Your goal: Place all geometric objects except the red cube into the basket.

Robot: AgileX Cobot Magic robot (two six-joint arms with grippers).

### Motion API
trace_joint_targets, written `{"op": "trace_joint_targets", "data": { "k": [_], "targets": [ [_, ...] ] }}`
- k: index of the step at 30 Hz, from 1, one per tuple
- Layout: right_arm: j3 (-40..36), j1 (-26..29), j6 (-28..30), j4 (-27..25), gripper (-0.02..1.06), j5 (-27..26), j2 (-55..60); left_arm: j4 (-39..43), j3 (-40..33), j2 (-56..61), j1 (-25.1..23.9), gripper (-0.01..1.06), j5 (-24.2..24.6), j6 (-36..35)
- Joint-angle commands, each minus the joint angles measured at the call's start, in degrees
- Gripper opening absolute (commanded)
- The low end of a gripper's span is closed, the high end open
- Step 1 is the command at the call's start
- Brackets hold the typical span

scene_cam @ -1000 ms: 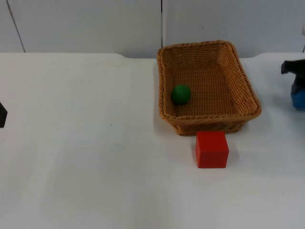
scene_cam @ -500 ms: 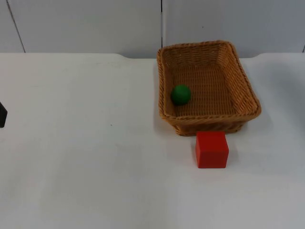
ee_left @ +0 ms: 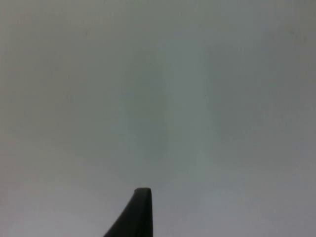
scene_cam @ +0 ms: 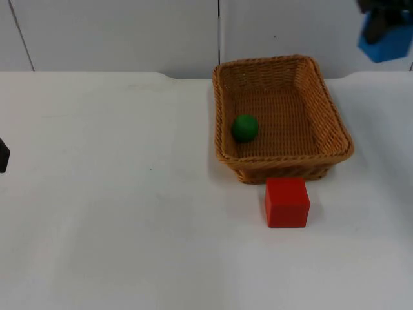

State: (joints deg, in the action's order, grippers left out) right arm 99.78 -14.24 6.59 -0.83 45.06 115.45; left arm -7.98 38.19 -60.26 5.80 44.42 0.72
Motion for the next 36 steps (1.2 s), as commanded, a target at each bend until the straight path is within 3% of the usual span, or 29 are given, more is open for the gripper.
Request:
{"op": "trace_joint_targets", "data": {
  "k": [1,7,11,16,20,23,25,26,30,34,36],
  "targets": [
    [8.89,-4.06,0.75,-0.39,0.00,2.09,6.18,-0.33,-0.19,0.33,-0.13,1.05,-0.26,-0.14],
    [22.37,-7.53,0.75,-0.39,0.00,2.80,16.32,-0.33,-0.19,0.33,-0.13,1.05,-0.26,0.10],
    [31.11,-8.35,0.75,-0.39,0.00,-0.22,24.35,-0.21,-0.19,0.33,-0.13,1.05,-0.26,0.08],
    [32.24,-8.23,0.54,-0.12,0.00,-4.02,28.83,-0.14,-0.19,0.33,-0.13,1.05,-0.26,0.49],
    [32.33,-8.23,0.54,0.83,0.02,-4.05,31.23,-0.14,-0.19,0.33,-0.13,1.05,-0.38,0.46],
    [32.33,-8.23,0.37,0.45,0.19,-3.32,32.97,-0.14,-0.19,0.33,-0.13,1.05,-0.38,0.46],
    [32.33,-8.23,0.04,0.24,0.41,-2.46,33.37,-0.14,-0.19,0.33,-0.13,1.05,-0.64,0.46],
    [32.33,-8.23,0.04,0.24,0.41,-2.46,33.37,-0.14,-0.19,0.33,-0.13,1.05,-0.64,0.46],
    [33.14,-8.23,0.04,0.24,0.81,-0.84,32.81,-0.14,-0.19,0.33,-0.13,1.05,-1.25,0.46],
    [35.87,-8.23,0.04,0.24,0.92,1.77,30.03,-0.14,-0.19,0.33,-0.13,1.05,-1.64,0.46],
    [36.77,-8.23,0.04,0.24,0.93,2.82,28.49,-0.14,-0.19,0.33,-0.13,1.05,-1.74,0.46]
  ]
}}
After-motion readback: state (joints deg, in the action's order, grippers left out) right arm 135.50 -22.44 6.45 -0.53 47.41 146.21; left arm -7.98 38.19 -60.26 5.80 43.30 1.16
